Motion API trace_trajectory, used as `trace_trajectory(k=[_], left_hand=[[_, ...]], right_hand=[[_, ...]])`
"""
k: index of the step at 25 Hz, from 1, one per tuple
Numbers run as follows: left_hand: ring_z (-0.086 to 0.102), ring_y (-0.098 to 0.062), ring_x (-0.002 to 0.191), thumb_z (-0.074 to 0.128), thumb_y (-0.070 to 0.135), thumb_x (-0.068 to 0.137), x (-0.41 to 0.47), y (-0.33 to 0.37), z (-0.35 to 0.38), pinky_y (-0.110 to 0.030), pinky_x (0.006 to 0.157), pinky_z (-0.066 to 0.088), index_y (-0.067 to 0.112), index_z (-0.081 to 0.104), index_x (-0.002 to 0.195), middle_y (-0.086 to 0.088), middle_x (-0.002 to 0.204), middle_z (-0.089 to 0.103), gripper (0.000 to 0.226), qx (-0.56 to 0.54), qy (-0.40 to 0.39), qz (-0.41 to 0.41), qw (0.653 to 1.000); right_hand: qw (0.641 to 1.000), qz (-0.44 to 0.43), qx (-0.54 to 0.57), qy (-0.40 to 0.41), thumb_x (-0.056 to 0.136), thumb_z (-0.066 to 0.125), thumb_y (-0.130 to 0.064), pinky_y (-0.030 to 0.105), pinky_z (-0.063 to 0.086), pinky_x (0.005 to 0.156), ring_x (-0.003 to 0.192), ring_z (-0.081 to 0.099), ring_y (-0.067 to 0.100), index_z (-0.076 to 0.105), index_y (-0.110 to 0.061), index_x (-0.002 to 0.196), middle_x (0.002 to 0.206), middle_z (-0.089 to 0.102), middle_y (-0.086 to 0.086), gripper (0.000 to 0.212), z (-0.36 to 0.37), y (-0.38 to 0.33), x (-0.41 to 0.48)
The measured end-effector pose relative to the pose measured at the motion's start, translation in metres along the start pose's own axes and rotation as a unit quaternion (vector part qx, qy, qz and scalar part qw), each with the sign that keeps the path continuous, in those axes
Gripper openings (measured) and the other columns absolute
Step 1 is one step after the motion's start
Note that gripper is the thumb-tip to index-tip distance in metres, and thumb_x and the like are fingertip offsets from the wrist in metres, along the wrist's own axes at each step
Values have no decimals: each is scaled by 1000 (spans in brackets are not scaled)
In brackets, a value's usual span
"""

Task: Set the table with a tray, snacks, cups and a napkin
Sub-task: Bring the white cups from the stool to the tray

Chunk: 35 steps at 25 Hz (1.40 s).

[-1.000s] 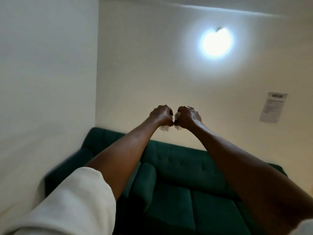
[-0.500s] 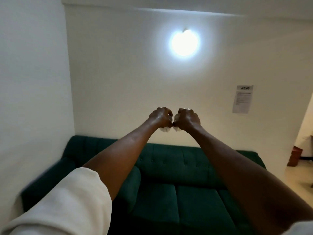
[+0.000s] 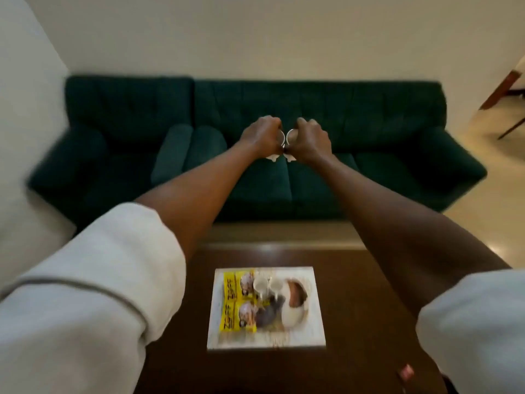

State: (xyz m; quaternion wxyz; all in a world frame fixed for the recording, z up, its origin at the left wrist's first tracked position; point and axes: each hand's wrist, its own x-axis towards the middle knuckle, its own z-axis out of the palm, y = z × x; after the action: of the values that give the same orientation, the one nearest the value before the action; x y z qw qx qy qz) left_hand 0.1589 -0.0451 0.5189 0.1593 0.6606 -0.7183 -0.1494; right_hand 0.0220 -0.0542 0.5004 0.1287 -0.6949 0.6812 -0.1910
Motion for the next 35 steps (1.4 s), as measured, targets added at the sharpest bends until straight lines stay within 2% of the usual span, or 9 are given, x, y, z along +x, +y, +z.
trace_trajectory(k=[4,8,11,14,15,19,24,31,35], left_hand=[[64,-27,108,87,35,75,-43,-62,169,-43,90,55,15,63,119,-7,123,62,54,-21,-114,-58,992],[65,-31,113,87,23,73,-115,-113,309,-41,91,55,14,65,119,-9,123,67,51,-40,-224,-86,970],[61,-33,116,83,25,73,-170,-142,386,-42,83,55,15,61,121,-7,126,62,54,-44,-256,-99,961],[60,-34,118,81,26,74,-210,-160,437,-45,82,56,14,60,122,-8,125,60,54,-47,-272,-90,957],[58,-35,120,82,25,75,-219,-165,451,-46,83,56,13,59,125,-9,127,60,56,-54,-275,-90,956],[51,-36,133,84,28,76,-237,-184,487,-50,93,53,15,56,136,-8,142,56,68,-82,-264,-103,956],[41,-36,141,83,32,81,-237,-203,502,-52,100,49,12,50,144,-9,148,51,74,-58,-260,-87,960],[41,-32,139,77,32,87,-238,-207,508,-50,83,55,17,50,141,-3,147,50,62,17,-260,-81,962],[45,-30,133,75,35,87,-238,-204,507,-44,81,57,21,55,135,0,141,54,54,67,-240,-73,966]], right_hand=[[991,56,-7,-121,76,84,-39,47,52,83,111,63,40,53,-16,127,129,53,13,64,147,81,-66],[970,79,-26,-227,82,77,-31,44,52,83,110,63,43,54,-14,129,133,52,14,55,258,146,-146],[954,89,-57,-281,82,76,-25,43,53,79,110,63,43,52,-13,131,134,50,14,56,322,180,-194],[948,75,-76,-301,85,76,-27,47,55,91,130,52,39,50,-14,139,142,49,15,61,363,204,-231],[947,80,-75,-301,87,74,-27,48,54,91,131,51,39,49,-14,141,144,48,15,61,376,210,-240],[947,90,-59,-302,87,75,-27,48,57,85,114,64,41,49,-14,140,139,51,15,60,412,221,-263],[948,83,-50,-304,80,83,-25,50,59,85,112,65,41,48,-16,138,136,52,14,67,437,225,-266],[951,94,-62,-287,81,84,-20,55,60,85,116,62,46,39,-25,140,140,47,14,74,457,221,-270],[951,93,-69,-287,83,83,-21,56,59,88,122,60,46,34,-26,144,143,47,14,79,455,217,-266]])
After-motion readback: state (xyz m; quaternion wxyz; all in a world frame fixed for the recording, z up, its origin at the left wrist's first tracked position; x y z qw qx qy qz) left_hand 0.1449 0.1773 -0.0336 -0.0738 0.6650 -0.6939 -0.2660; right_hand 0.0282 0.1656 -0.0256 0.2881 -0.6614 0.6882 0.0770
